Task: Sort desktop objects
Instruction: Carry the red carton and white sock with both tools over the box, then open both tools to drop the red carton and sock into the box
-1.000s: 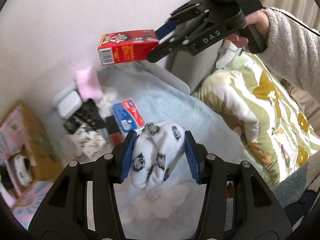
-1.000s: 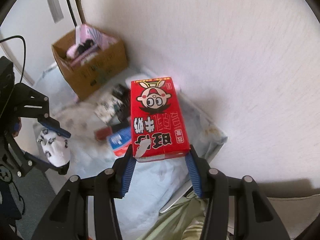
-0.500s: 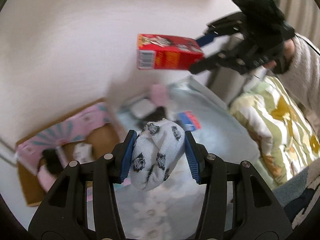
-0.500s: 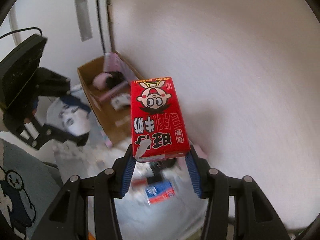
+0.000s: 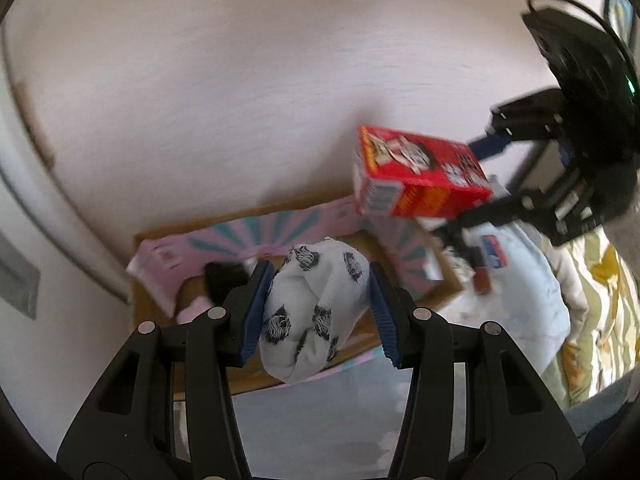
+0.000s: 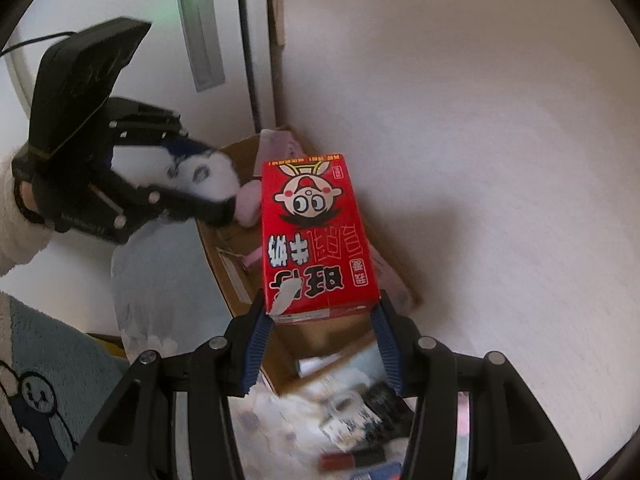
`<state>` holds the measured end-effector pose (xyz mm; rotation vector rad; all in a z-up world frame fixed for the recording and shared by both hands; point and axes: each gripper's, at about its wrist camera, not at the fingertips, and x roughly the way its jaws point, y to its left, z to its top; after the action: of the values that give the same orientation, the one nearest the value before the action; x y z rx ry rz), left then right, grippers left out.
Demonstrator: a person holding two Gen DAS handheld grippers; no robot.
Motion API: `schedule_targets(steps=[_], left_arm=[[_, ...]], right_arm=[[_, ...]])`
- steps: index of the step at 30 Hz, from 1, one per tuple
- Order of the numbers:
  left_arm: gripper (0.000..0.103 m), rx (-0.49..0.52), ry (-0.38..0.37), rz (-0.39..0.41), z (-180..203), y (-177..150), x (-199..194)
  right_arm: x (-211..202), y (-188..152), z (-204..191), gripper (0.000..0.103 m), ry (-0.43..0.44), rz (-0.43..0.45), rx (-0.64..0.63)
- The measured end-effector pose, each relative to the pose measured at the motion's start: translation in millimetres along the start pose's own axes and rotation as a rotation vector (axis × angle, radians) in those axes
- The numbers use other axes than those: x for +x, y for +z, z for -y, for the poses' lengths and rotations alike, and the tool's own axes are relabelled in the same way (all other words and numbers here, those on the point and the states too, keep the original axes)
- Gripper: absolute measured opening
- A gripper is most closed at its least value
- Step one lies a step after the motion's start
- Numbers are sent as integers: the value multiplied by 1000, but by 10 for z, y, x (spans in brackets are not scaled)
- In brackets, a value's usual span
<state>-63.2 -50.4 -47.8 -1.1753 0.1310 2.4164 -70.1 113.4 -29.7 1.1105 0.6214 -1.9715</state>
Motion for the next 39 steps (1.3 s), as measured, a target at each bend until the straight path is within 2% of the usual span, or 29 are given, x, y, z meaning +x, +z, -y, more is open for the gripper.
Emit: schedule_targets(steps=[4, 10, 12, 13, 22, 28, 30, 31, 32, 33, 35, 38, 39], left_arm=[[45, -66, 1, -16, -314, -79, 128], [45, -115, 2, -52, -562, -221, 338], [45, -114, 4, -59, -553, -254, 373], [45, -113, 5, -61, -571, -263, 390], [45, -118, 5, -69, -647, -248, 459], [45, -138, -8, -73, -695, -241, 524], [53, -155, -19, -71, -711, -239, 523], [70, -168, -21, -70, -717, -231, 516], [96, -178, -11, -66, -717, -217, 497], [103, -187, -1, -61, -718, -210, 487], [103, -206, 15, -44, -714, -181, 437], [103, -220, 30, -48, -715, -145, 410], [103, -222, 31, -41, -711, -140, 385]], right_arm=[[288, 137, -78, 46, 27, -30, 1], [649, 234, -149, 46, 59, -68, 7], [713, 257, -163, 46, 66, -73, 17], [605, 179, -131, 46, 68, -76, 22], [839, 136, -94, 46, 86, -115, 48], [928, 114, -117, 46, 61, -143, 41], [966, 118, -126, 51, 52, -154, 52], [1019, 131, -178, 54, 51, -160, 59], [1030, 126, -174, 61, 45, -166, 67], [1049, 152, -146, 68, 37, -170, 76], [992, 198, -38, 78, 39, -174, 103], [966, 167, 5, 83, 47, -169, 146], [940, 153, 6, 91, 44, -158, 152]])
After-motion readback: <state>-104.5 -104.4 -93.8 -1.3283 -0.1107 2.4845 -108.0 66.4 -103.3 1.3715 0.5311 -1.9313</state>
